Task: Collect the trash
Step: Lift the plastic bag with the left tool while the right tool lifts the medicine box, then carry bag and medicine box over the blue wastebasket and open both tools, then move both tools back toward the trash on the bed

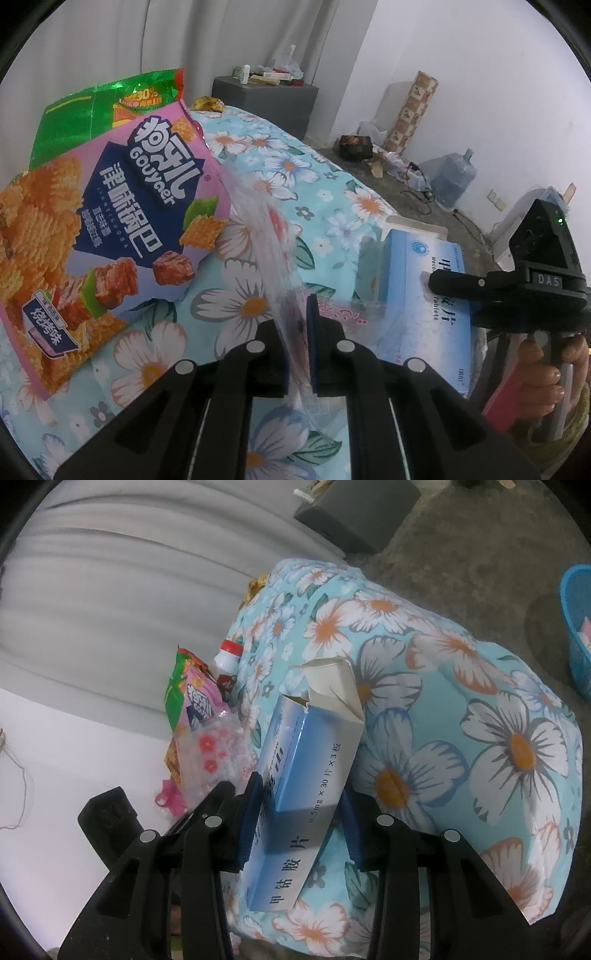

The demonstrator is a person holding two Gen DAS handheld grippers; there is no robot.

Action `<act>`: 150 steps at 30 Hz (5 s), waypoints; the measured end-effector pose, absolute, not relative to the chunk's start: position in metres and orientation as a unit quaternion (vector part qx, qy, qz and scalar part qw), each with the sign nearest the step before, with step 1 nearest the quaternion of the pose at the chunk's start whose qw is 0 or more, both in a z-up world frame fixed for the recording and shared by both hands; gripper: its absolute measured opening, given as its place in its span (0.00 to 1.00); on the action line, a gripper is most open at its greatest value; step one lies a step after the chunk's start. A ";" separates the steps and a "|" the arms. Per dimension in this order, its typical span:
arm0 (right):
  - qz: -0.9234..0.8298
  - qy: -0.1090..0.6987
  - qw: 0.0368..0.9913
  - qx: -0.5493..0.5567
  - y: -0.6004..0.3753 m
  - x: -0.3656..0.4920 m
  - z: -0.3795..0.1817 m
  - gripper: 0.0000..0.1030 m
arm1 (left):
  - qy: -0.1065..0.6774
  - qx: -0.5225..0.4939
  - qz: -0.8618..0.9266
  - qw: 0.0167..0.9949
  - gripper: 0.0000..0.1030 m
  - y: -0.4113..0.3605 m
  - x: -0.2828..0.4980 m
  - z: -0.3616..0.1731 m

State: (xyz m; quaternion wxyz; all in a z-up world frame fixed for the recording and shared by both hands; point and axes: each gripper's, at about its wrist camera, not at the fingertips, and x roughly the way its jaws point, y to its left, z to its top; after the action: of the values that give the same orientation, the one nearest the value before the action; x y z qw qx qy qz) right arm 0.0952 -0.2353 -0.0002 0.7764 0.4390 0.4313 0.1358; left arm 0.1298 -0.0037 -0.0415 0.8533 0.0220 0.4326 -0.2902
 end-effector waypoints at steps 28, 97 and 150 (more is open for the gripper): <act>0.142 0.434 0.774 0.438 -0.238 0.096 -0.001 0.36 | 0.424 0.054 -0.274 0.862 0.07 -0.009 0.127 -0.041; -0.119 0.216 0.818 0.519 -0.443 -0.046 0.016 0.27 | 0.373 0.173 -0.480 0.775 0.05 -0.297 0.103 0.025; -0.274 0.306 0.894 0.180 -0.321 0.010 0.077 0.92 | 0.374 0.024 -0.379 0.846 0.95 -0.086 0.098 0.077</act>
State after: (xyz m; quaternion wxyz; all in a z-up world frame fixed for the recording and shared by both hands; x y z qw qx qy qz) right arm 0.0099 -0.3205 0.0771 0.8936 0.1803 0.3064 -0.2740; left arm 0.0984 -0.0859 0.0766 0.8458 0.0243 0.3743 -0.3793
